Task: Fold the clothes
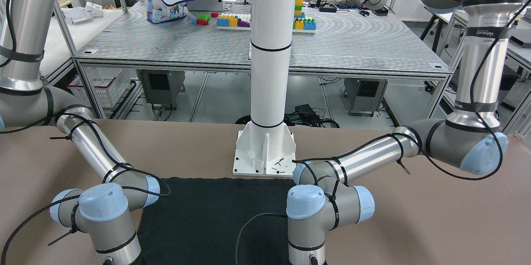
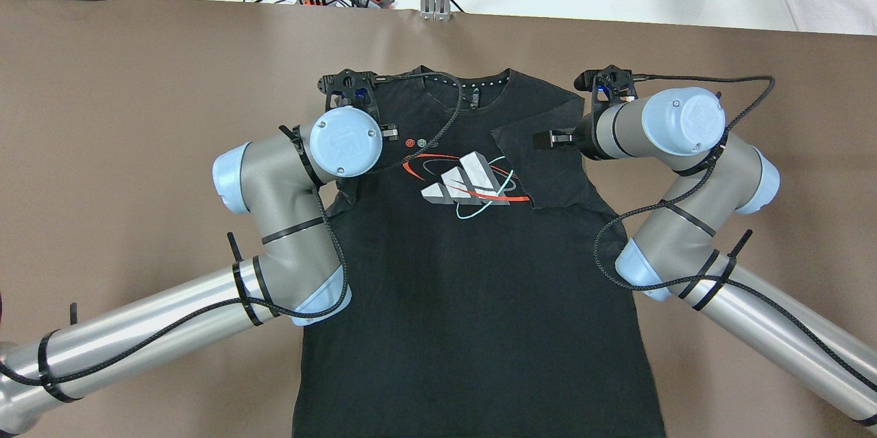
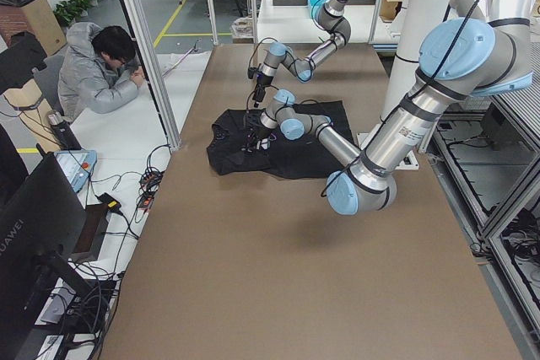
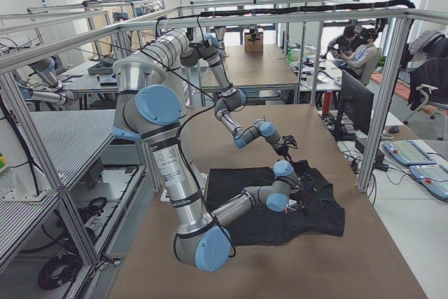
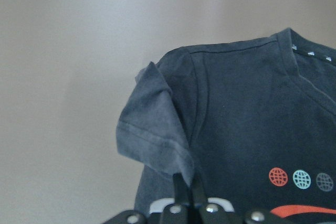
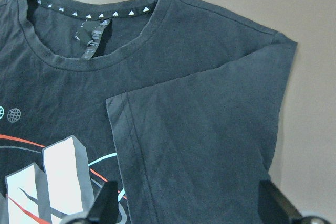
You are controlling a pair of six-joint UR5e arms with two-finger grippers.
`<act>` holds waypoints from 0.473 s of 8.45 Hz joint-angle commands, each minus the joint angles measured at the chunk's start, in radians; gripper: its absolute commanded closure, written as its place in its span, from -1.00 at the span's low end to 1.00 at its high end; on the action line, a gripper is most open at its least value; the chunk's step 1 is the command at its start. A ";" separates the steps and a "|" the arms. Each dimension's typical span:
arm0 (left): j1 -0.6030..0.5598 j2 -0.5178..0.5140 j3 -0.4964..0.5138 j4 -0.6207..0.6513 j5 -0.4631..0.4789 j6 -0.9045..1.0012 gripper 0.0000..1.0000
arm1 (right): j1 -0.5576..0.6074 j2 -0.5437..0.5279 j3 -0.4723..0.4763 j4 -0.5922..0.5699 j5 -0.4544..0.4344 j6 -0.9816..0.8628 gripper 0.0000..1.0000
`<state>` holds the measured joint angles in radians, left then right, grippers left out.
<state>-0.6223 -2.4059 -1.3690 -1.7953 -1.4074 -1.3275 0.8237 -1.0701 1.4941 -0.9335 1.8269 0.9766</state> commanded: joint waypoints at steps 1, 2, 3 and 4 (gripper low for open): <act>0.048 -0.081 0.083 0.007 0.038 -0.067 1.00 | 0.000 -0.001 0.000 0.001 -0.001 -0.004 -0.89; 0.065 -0.082 0.085 0.008 0.060 -0.073 1.00 | 0.000 -0.001 -0.002 -0.001 -0.003 -0.004 -0.89; 0.072 -0.081 0.090 0.005 0.071 -0.073 1.00 | 0.000 -0.002 -0.005 -0.001 -0.003 -0.003 -0.89; 0.073 -0.081 0.094 0.004 0.071 -0.073 1.00 | 0.000 -0.002 -0.006 -0.001 -0.003 -0.003 -0.89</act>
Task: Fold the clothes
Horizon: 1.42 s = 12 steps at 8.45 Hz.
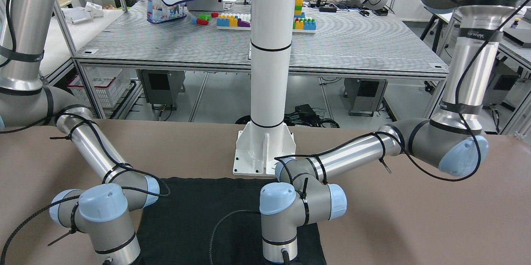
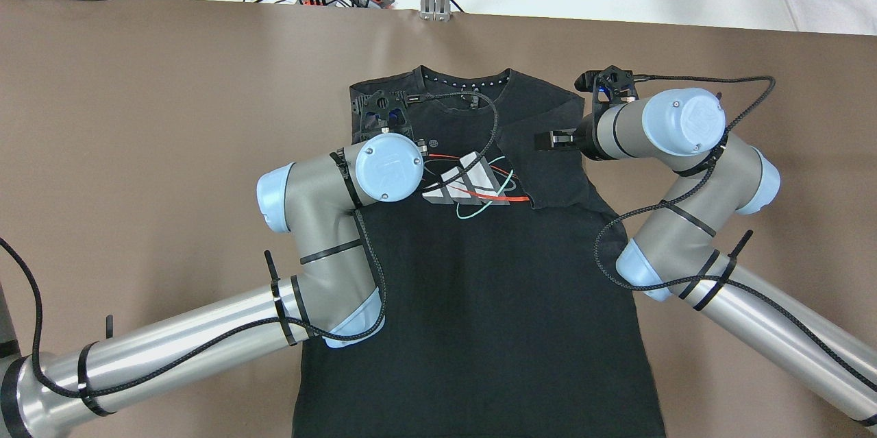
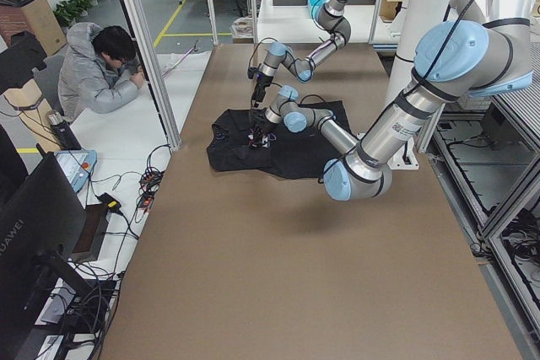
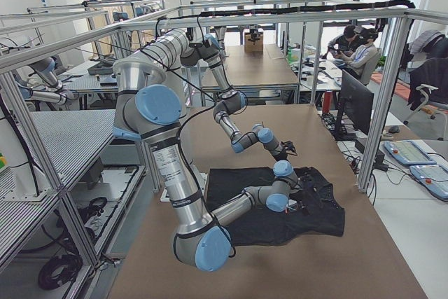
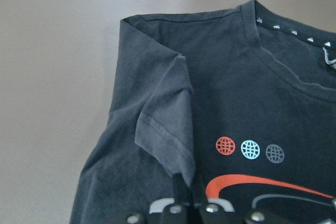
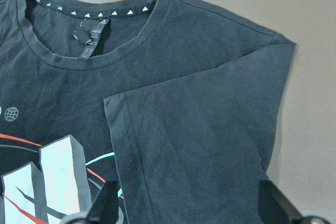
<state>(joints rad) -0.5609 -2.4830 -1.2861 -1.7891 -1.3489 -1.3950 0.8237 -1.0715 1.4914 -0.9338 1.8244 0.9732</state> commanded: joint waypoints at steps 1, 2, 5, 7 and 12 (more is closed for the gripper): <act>0.012 -0.004 0.010 -0.003 0.013 -0.006 1.00 | 0.000 0.001 -0.003 0.001 0.000 0.001 -0.89; 0.015 -0.005 0.010 -0.001 0.013 -0.007 1.00 | 0.000 -0.001 -0.002 0.000 0.000 0.002 -0.89; 0.013 -0.025 0.014 -0.003 0.013 -0.022 1.00 | 0.000 0.001 -0.003 0.000 0.000 0.001 -0.89; 0.010 -0.033 0.025 -0.006 0.011 -0.021 1.00 | 0.000 0.001 -0.003 0.000 0.000 0.001 -0.89; -0.004 -0.060 0.059 -0.021 0.011 -0.026 1.00 | 0.000 0.001 -0.005 0.000 -0.005 0.001 -0.89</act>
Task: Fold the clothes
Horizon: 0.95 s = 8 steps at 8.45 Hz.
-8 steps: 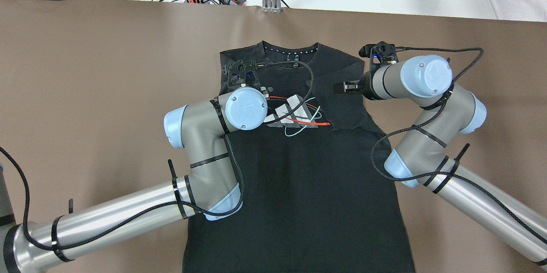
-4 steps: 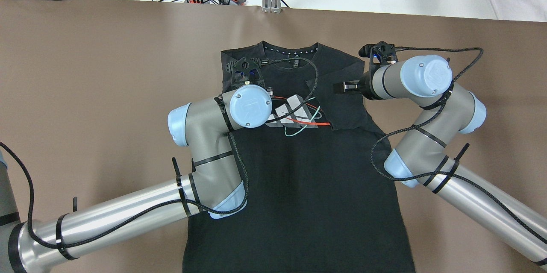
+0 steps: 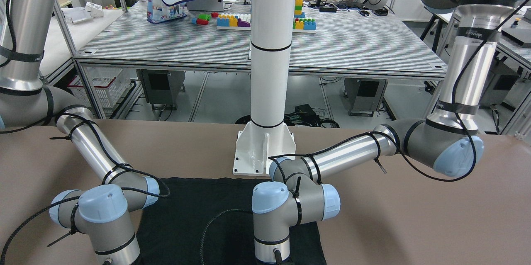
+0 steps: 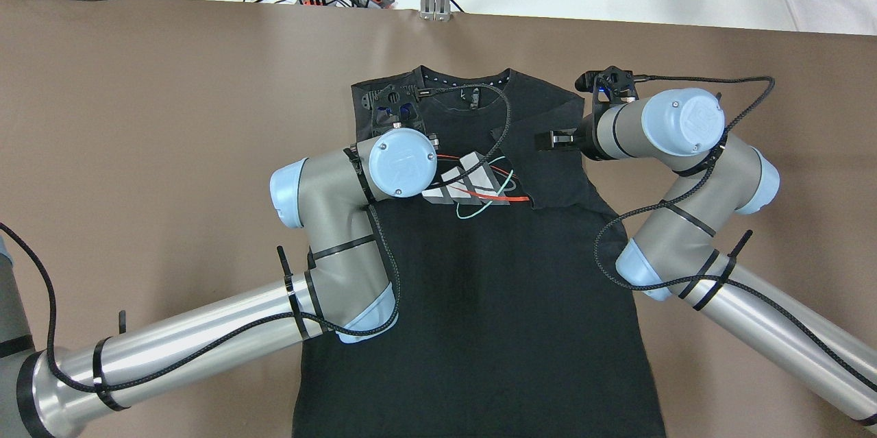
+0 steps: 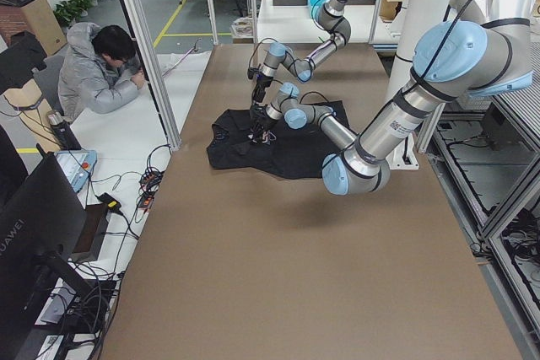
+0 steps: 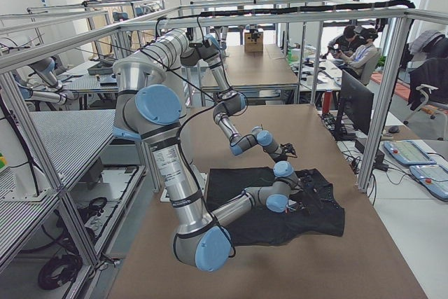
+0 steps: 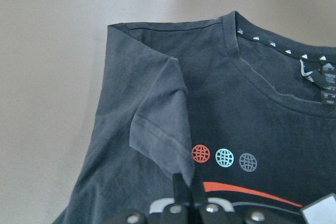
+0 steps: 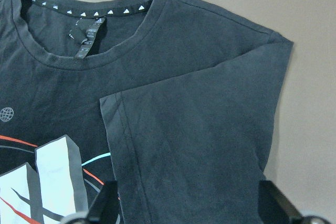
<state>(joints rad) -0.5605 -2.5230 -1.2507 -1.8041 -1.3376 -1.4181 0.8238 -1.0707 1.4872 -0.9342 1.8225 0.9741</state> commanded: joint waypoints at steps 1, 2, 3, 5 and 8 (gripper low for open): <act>-0.006 -0.025 0.031 -0.006 0.000 -0.004 1.00 | 0.000 0.000 -0.001 0.000 -0.003 0.000 -0.89; -0.006 -0.025 0.031 -0.006 0.000 -0.005 1.00 | 0.000 0.000 -0.001 0.002 -0.003 0.000 -0.89; -0.010 -0.028 0.036 -0.006 0.000 -0.005 1.00 | 0.000 0.000 -0.001 0.000 -0.003 0.000 -0.89; -0.010 -0.025 0.040 -0.008 0.000 -0.002 -0.98 | 0.000 0.000 -0.002 0.000 -0.003 0.000 -0.89; -0.013 -0.026 0.045 -0.012 0.000 0.011 -1.00 | -0.005 0.002 -0.002 0.000 -0.017 0.006 -0.89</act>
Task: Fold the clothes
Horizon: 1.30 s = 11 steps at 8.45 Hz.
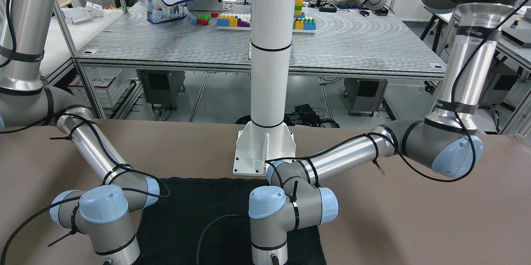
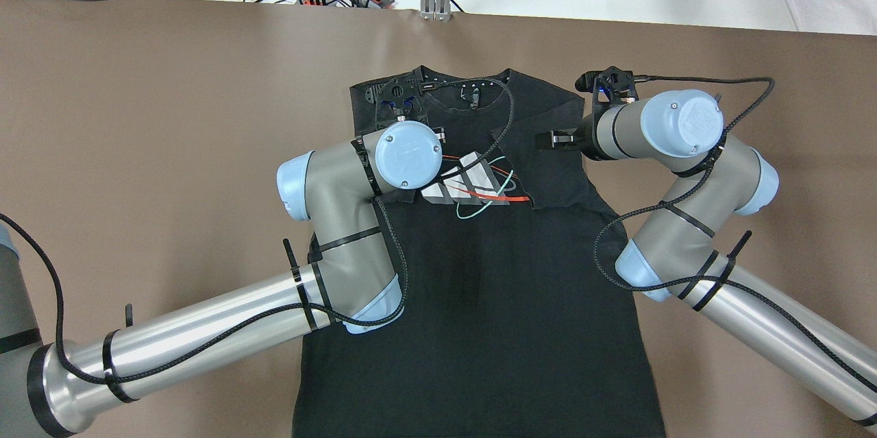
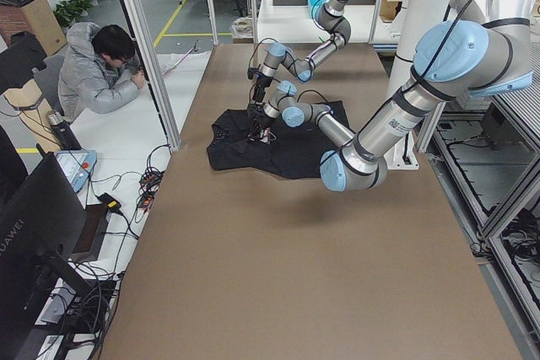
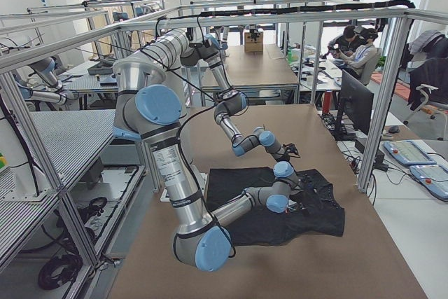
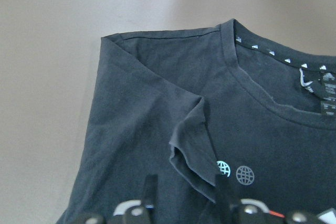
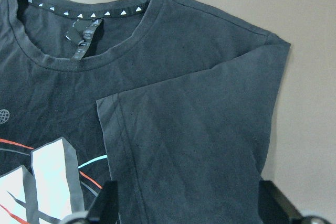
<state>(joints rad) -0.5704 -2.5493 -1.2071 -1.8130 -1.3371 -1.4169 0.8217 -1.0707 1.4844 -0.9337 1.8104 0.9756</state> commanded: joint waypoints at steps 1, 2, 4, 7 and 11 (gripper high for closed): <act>-0.008 0.007 0.003 -0.044 -0.001 0.018 -1.00 | -0.003 0.001 0.000 -0.001 -0.005 0.006 -0.89; -0.013 0.012 0.012 -0.083 -0.001 0.030 -1.00 | -0.003 0.003 0.000 0.001 -0.005 0.008 -0.89; -0.013 0.027 0.090 -0.217 -0.001 0.030 -1.00 | -0.003 0.005 0.000 -0.001 -0.005 0.009 -0.89; -0.011 0.026 0.116 -0.255 -0.007 0.019 -0.03 | -0.003 0.006 0.000 -0.002 -0.005 0.011 -0.89; -0.016 0.020 0.143 -0.258 -0.010 0.019 0.39 | -0.004 0.009 0.000 -0.004 -0.006 0.009 -0.89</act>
<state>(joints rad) -0.5829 -2.5267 -1.0722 -2.0696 -1.3461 -1.3969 0.8178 -1.0622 1.4849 -0.9368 1.8054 0.9852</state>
